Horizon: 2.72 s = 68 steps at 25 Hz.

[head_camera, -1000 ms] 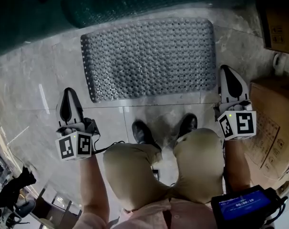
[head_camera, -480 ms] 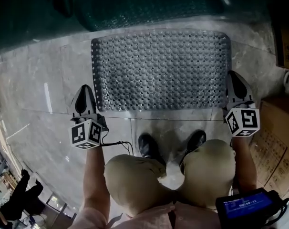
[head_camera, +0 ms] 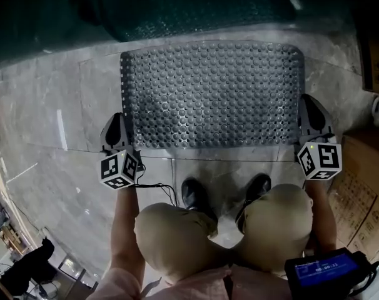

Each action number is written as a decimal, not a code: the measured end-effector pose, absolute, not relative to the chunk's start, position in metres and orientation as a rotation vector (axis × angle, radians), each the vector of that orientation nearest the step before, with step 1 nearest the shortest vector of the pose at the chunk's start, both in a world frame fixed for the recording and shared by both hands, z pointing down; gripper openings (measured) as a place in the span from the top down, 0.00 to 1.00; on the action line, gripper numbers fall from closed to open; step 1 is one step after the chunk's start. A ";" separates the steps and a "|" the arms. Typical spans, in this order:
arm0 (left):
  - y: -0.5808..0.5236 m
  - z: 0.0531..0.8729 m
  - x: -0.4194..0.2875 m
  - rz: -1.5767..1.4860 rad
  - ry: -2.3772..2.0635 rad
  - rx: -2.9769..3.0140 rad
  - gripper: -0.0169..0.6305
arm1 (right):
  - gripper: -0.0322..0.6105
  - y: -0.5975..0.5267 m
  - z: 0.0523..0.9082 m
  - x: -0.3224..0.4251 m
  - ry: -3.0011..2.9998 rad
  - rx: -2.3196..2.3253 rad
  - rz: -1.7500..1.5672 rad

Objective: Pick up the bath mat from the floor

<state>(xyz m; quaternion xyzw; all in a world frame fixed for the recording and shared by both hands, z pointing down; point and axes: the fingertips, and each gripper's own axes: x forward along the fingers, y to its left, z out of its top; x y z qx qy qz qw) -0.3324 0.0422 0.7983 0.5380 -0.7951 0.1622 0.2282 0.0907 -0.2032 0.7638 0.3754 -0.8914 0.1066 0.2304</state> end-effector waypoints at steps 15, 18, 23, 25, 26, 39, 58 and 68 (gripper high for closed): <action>0.054 0.860 -0.351 0.443 -2.112 1.425 0.65 | 0.92 -0.217 0.748 0.103 -2.445 1.055 0.231; 0.056 0.873 -0.356 0.439 -2.106 1.400 0.65 | 0.92 -0.218 0.746 0.102 -2.437 1.045 0.218; 0.059 0.893 -0.362 0.443 -2.071 1.374 0.65 | 0.92 -0.220 0.748 0.098 -2.424 1.027 0.197; 0.061 0.900 -0.365 0.444 -2.060 1.361 0.65 | 0.92 -0.220 0.750 0.099 -2.415 1.026 0.195; 0.061 0.902 -0.367 0.441 -2.058 1.353 0.65 | 0.92 -0.220 0.751 0.101 -2.410 1.030 0.198; 0.064 0.919 -0.373 0.504 -2.020 1.307 0.91 | 0.91 -0.218 0.775 0.117 -2.368 1.040 0.273; 0.063 0.915 -0.370 0.500 -2.032 1.313 0.91 | 0.69 -0.214 0.892 0.158 -2.150 1.067 0.544; 0.066 0.917 -0.372 0.499 -2.025 1.304 0.91 | 0.69 -0.220 0.909 0.178 -2.070 1.147 0.649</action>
